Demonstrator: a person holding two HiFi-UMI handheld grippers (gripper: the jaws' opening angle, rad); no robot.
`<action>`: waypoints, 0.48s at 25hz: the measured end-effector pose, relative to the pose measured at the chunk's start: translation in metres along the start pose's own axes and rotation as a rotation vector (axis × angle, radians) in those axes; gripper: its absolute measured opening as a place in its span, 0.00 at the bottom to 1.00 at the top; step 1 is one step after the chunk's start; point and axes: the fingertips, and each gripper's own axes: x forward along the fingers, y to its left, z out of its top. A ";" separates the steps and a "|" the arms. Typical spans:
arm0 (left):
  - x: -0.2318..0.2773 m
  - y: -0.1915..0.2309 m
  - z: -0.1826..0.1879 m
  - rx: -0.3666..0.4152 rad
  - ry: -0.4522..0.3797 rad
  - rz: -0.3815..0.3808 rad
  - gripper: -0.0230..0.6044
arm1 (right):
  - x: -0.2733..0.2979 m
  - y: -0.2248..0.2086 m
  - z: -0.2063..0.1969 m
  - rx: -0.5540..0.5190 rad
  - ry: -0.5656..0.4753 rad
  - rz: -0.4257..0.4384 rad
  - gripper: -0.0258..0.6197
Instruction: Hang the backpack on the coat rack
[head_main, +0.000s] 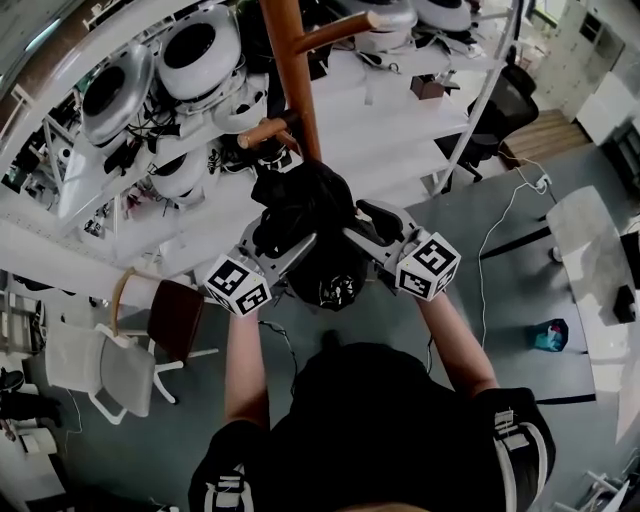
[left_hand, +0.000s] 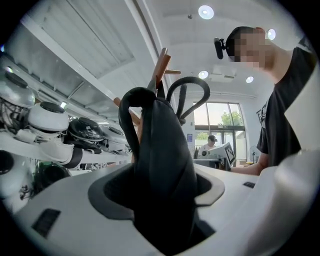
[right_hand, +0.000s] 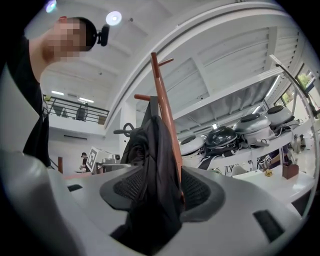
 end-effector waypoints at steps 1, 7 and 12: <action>-0.002 -0.001 0.000 -0.001 -0.001 0.015 0.50 | -0.003 0.001 -0.001 -0.019 0.006 0.004 0.42; -0.015 -0.010 -0.003 0.027 0.014 0.153 0.50 | -0.026 0.012 -0.012 -0.210 0.047 0.001 0.23; -0.036 -0.019 -0.015 0.021 0.027 0.290 0.50 | -0.041 0.016 -0.020 -0.174 0.064 0.043 0.17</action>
